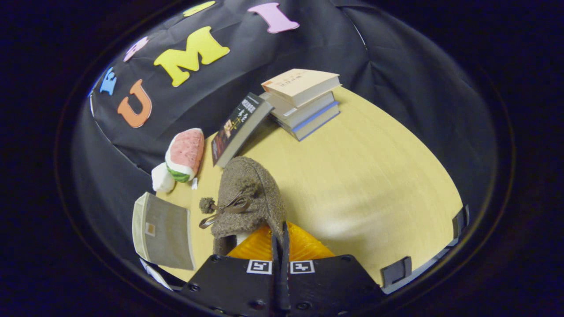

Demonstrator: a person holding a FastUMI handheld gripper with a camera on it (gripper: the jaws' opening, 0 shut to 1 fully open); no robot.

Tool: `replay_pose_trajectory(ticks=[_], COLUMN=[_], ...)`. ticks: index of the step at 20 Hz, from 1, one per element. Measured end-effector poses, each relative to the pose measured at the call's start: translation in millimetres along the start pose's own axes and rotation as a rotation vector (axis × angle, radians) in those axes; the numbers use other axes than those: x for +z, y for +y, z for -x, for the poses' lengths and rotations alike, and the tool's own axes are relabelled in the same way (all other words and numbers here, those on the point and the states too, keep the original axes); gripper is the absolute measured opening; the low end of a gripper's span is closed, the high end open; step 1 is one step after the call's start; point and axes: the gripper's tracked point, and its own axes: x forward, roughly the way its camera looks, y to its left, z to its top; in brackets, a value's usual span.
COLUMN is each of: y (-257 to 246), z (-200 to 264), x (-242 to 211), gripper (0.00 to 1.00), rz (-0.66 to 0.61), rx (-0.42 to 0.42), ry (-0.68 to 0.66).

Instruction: Open the storage box then place both shoes into the box .Put the left shoe in first, then the right shoe, with the right side of both shoes facing outward in a uniform manner.

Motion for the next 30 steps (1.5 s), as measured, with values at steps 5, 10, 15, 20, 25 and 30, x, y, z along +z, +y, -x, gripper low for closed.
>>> replay_pose_trajectory(ticks=[5,10,15,20,25,30], y=[99.6,214.9,316.6,375.3,363.3,352.6], z=[31.8,43.9,30.1,4.7,-35.8,-52.5], x=[-11.4,-35.6,-74.1,-112.5,-121.6,-123.2], gripper=[0.01,0.01,0.00,0.00,0.01,0.01], rz=[-0.013,0.008,0.076,0.097,0.129,0.192], rx=[0.029,0.093,0.144,0.130,-0.026,-0.116], ry=[-0.023,-0.028,-0.002,0.025,-0.001,-0.029])
